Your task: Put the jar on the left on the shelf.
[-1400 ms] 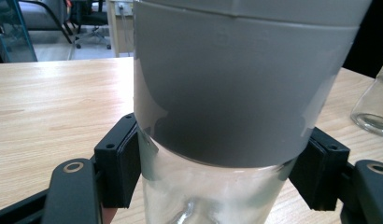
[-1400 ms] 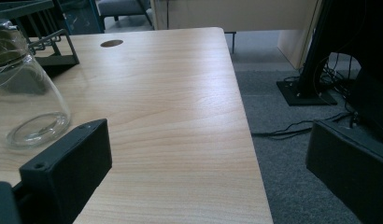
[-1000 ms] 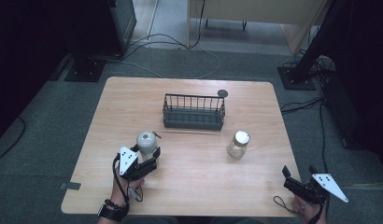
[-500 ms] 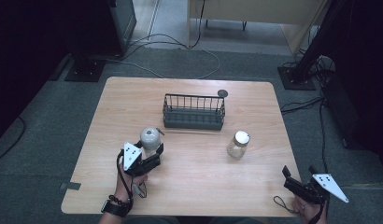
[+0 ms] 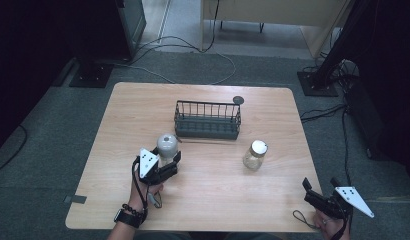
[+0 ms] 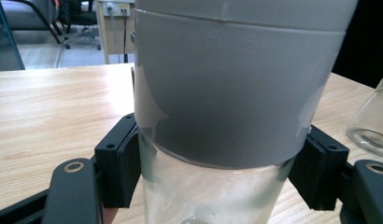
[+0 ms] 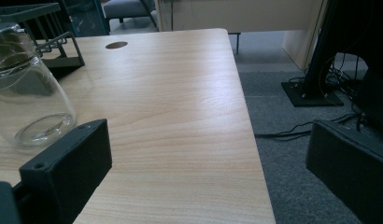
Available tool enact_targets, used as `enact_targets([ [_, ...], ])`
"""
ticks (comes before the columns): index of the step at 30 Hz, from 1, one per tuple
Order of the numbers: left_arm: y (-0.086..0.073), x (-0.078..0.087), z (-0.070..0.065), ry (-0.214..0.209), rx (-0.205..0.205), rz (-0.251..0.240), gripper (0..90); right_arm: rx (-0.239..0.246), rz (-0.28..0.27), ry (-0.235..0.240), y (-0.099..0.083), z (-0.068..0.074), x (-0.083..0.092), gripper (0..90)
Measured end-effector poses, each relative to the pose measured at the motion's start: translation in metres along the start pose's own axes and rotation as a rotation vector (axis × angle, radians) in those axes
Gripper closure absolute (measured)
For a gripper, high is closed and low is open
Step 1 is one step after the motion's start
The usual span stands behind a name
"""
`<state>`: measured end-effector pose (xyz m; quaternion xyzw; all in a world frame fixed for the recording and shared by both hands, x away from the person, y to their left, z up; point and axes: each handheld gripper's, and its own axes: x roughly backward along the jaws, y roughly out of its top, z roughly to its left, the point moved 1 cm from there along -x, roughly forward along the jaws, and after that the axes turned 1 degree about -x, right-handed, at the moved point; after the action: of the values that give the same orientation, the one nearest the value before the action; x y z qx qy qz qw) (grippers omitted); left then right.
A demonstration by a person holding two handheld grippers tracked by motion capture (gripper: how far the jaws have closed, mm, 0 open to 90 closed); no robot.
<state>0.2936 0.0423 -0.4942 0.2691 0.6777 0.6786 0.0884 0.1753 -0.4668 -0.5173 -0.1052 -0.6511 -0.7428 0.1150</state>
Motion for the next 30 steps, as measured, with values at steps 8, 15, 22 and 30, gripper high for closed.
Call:
enact_targets([
  [8, 0.005, -0.013, -0.003, 0.001, -0.005, 0.002, 28.4, -0.007, -0.003, 0.005, 0.000, -0.001, 0.000, 0.1],
  [15, 0.008, -0.020, -0.005, -0.002, -0.010, 0.002, 28.4, -0.010, -0.006, 0.008, 0.000, -0.001, 0.001, 0.0],
  [22, 0.013, -0.027, -0.007, -0.007, -0.008, -0.003, 28.4, -0.011, -0.006, 0.009, 0.000, -0.001, 0.001, 0.0],
  [30, 0.020, -0.036, -0.013, -0.012, -0.016, -0.005, 28.5, -0.017, -0.011, 0.014, 0.000, -0.002, 0.001, 0.1],
])
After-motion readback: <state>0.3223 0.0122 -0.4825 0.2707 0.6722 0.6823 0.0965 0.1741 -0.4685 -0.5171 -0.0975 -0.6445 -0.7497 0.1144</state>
